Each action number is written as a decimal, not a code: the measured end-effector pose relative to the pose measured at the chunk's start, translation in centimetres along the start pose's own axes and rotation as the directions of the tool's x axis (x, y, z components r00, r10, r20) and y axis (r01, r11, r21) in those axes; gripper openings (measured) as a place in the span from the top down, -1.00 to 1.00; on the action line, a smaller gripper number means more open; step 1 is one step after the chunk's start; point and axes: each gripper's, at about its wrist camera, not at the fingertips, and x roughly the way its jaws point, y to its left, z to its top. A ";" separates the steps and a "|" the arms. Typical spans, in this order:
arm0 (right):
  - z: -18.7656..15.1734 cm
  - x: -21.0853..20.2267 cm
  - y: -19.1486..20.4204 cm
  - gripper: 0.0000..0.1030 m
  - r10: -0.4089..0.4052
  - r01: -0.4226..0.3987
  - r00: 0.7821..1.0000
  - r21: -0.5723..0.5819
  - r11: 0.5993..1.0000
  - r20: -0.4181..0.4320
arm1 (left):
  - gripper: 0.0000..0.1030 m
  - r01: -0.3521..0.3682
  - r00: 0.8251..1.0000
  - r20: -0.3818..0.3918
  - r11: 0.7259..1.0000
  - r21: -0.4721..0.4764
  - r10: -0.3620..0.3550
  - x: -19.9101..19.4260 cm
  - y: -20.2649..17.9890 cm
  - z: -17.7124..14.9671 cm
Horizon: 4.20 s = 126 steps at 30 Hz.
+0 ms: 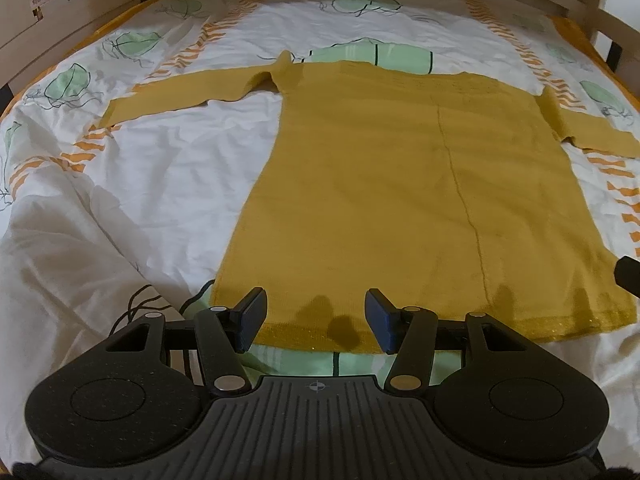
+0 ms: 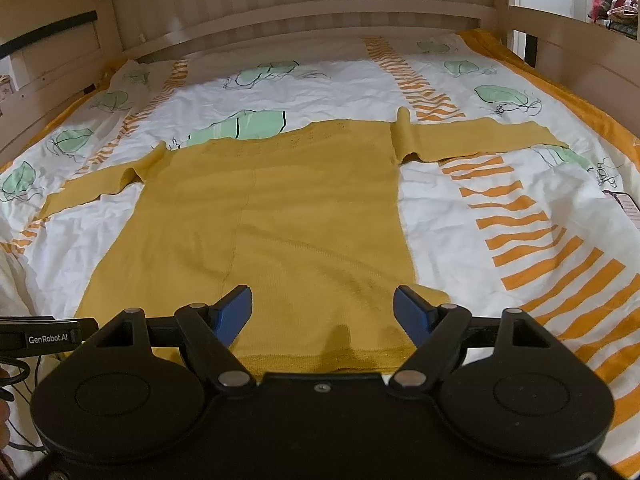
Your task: Fold small clothes
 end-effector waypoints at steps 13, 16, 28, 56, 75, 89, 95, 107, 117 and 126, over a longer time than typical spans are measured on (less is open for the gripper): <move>0.1 0.0 0.2 -0.55 0.009 -0.009 1.000 -0.003 1.000 0.006 | -0.02 0.012 1.000 -0.005 1.000 -0.007 -0.012 0.0 -0.1 0.1; 0.1 0.0 0.1 -0.56 0.009 -0.009 1.000 -0.002 1.000 0.006 | -0.02 0.012 1.000 -0.006 1.000 -0.007 -0.012 0.1 -0.1 0.1; 0.1 0.0 0.1 -0.56 0.012 -0.012 1.000 -0.002 1.000 0.007 | -0.02 0.022 1.000 -0.013 1.000 -0.018 -0.022 0.2 0.1 0.2; 0.2 0.4 0.1 -0.66 0.029 -0.029 1.000 0.023 0.999 0.000 | -0.02 0.049 0.998 -0.024 0.997 -0.054 -0.051 0.7 0.7 0.5; -0.1 2.4 -5.3 -0.98 0.362 -0.356 0.932 0.229 0.906 0.017 | -0.02 0.154 0.988 0.023 0.971 -0.185 -0.152 3.7 8.1 0.5; 0.2 2.8 -4.6 -0.99 0.210 -0.211 0.977 0.028 0.977 0.020 | -0.02 0.115 0.987 -0.111 0.993 -0.031 -0.117 8.0 8.5 0.4; 0.0 2.7 -4.8 -0.99 0.158 -0.158 0.987 -0.007 0.987 0.023 | 0.29 0.195 0.975 -0.102 0.980 -0.037 -0.198 8.2 8.6 0.3; 0.3 3.8 -5.1 -0.99 0.110 -0.110 0.993 -0.021 0.994 -0.031 | 0.92 0.194 0.978 -0.069 0.979 -0.061 -0.198 5.9 11.7 1.3; 0.0 7.6 -7.1 -0.99 0.041 -0.031 0.974 0.048 0.998 -0.221 | 0.83 0.165 0.975 -0.145 0.986 -0.033 -0.168 7.1 11.0 1.2; -1.4 8.8 -7.4 -0.99 -0.024 0.037 0.950 0.036 0.999 -0.310 | 0.46 0.080 0.995 0.062 0.997 -0.007 -0.079 2.1 10.1 2.4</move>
